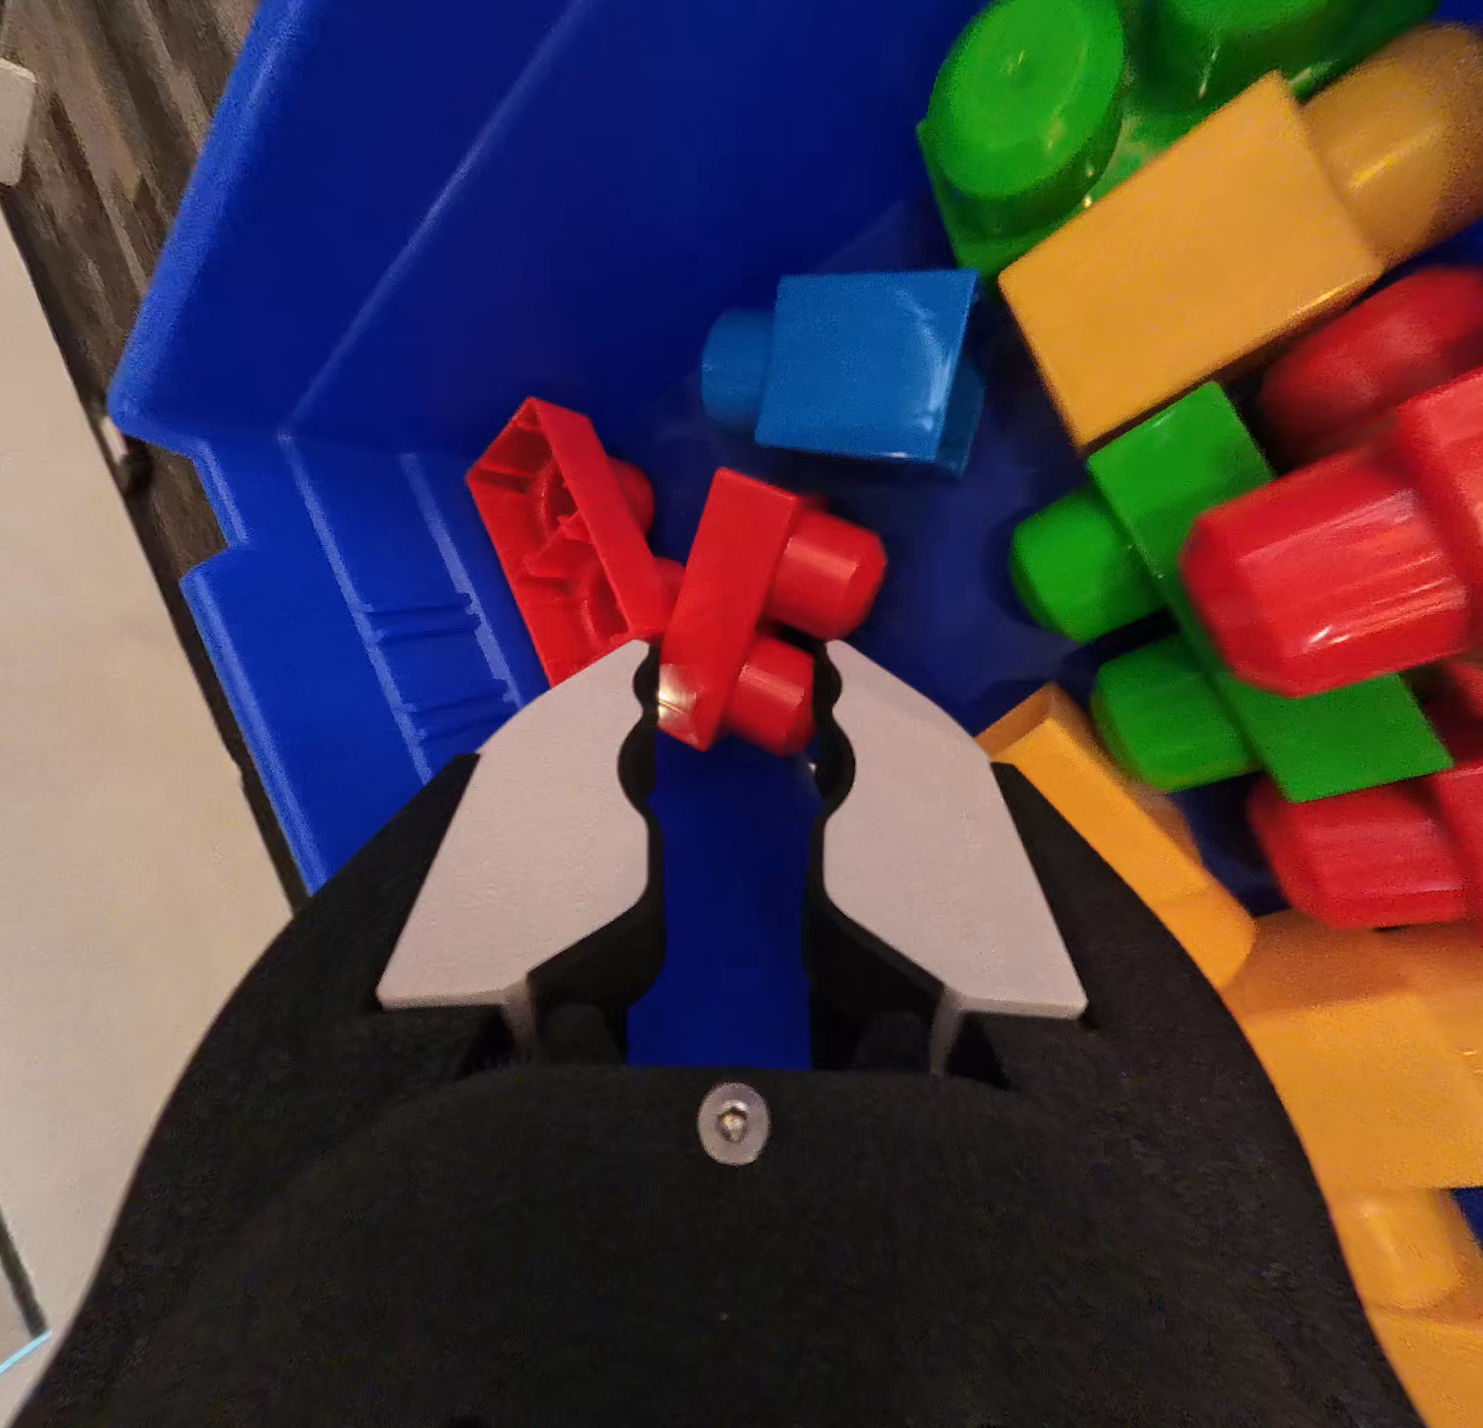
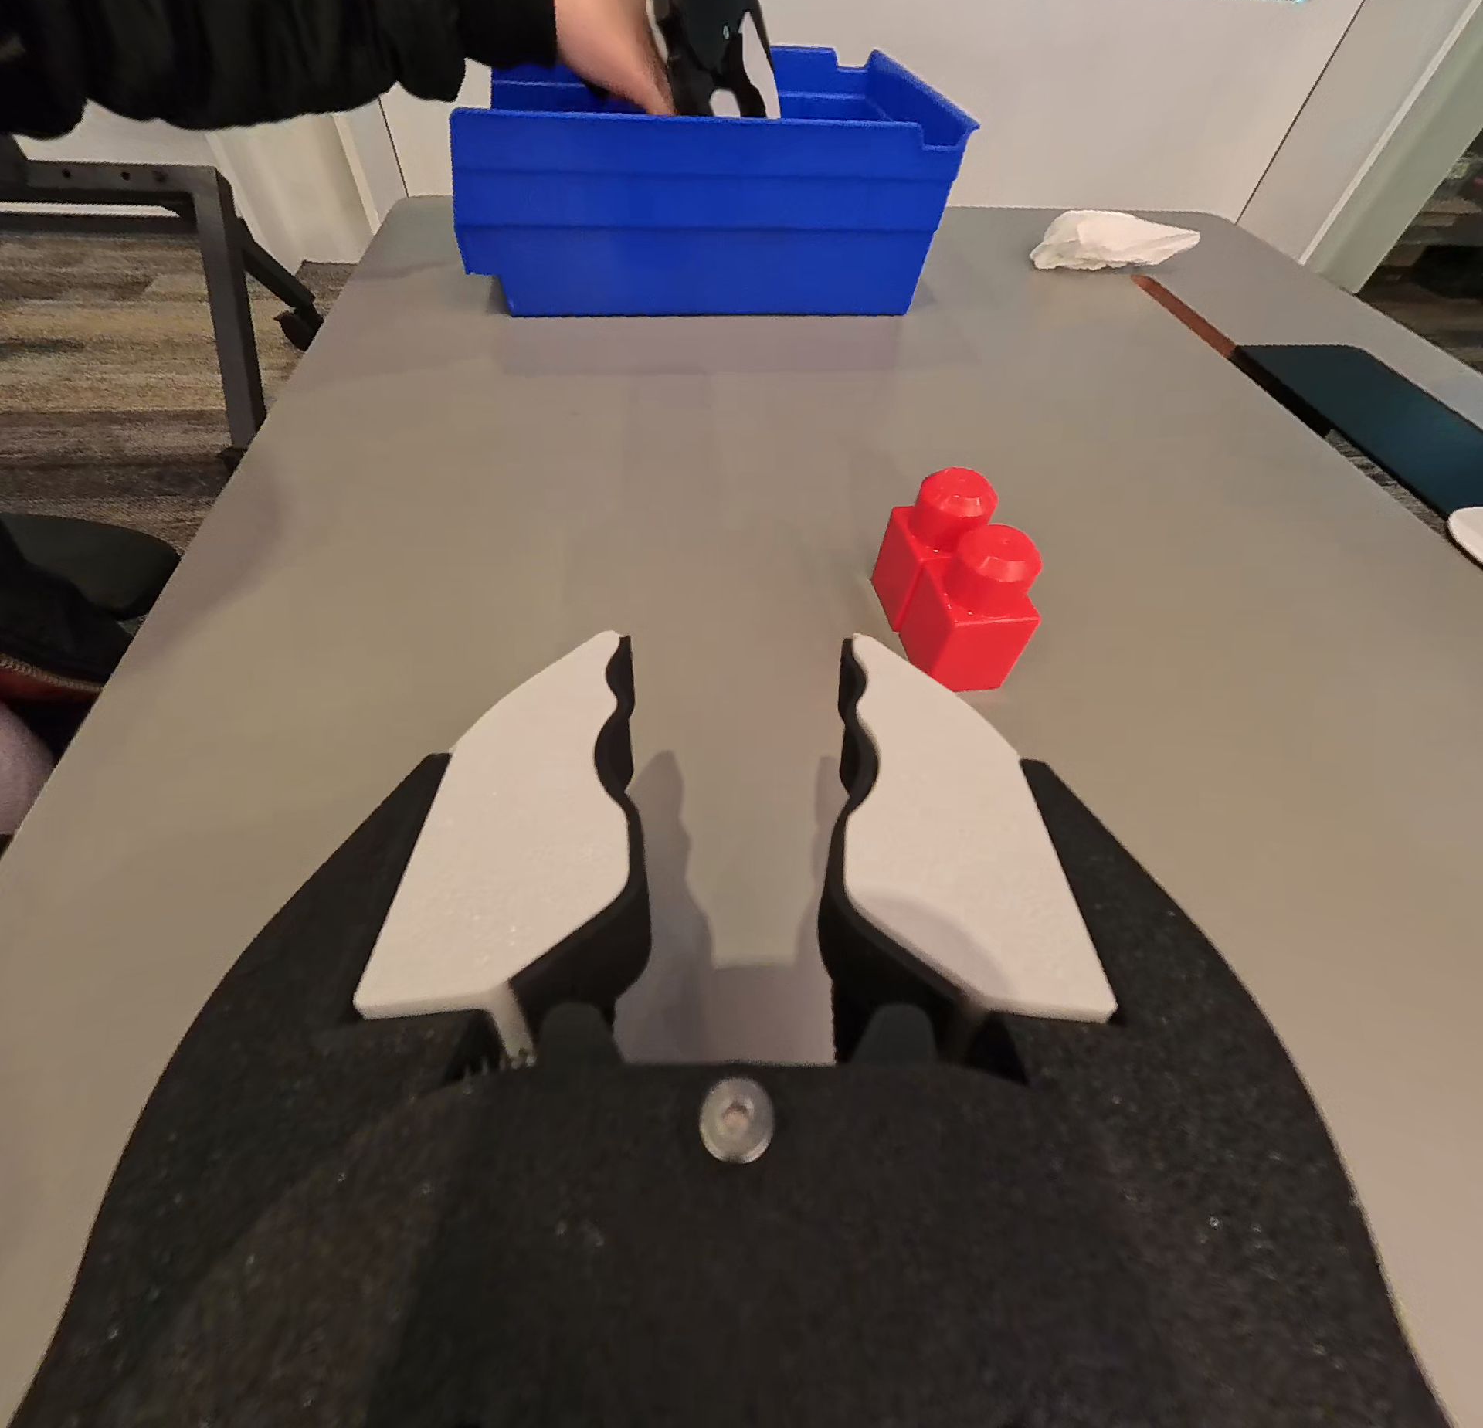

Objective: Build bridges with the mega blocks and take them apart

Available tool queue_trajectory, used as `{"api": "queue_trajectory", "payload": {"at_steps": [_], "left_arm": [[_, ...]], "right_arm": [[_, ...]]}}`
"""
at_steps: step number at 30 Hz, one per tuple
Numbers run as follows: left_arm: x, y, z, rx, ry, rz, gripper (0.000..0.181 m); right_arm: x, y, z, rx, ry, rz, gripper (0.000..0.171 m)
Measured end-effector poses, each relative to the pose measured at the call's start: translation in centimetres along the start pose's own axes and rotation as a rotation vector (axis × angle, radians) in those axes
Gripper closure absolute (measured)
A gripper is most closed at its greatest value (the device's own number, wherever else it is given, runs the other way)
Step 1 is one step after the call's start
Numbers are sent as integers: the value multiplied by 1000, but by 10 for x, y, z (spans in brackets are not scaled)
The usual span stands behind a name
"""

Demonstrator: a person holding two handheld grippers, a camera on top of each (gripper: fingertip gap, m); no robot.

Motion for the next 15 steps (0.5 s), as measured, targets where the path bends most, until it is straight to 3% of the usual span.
{"api": "queue_trajectory", "payload": {"at_steps": [5,11,15], "left_arm": [[2,0,7,-13,55,51,135],[5,8,10,-31,23,81,138],[0,-4,14,-134,48,71,134]], "right_arm": [[0,1,-2,9,-4,3,123],[0,0,-1,14,-12,-2,123],[-1,-1,0,6,-12,-5,123]]}}
Point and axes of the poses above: each gripper's, where its closed fingertips meet, y back along the fingers, z out of its underside, x = y × z across the jaws, the point moved 2 cm from there along y, back along the fingers, and after that the axes turned 13 degrees about y, right-handed, at the moved point
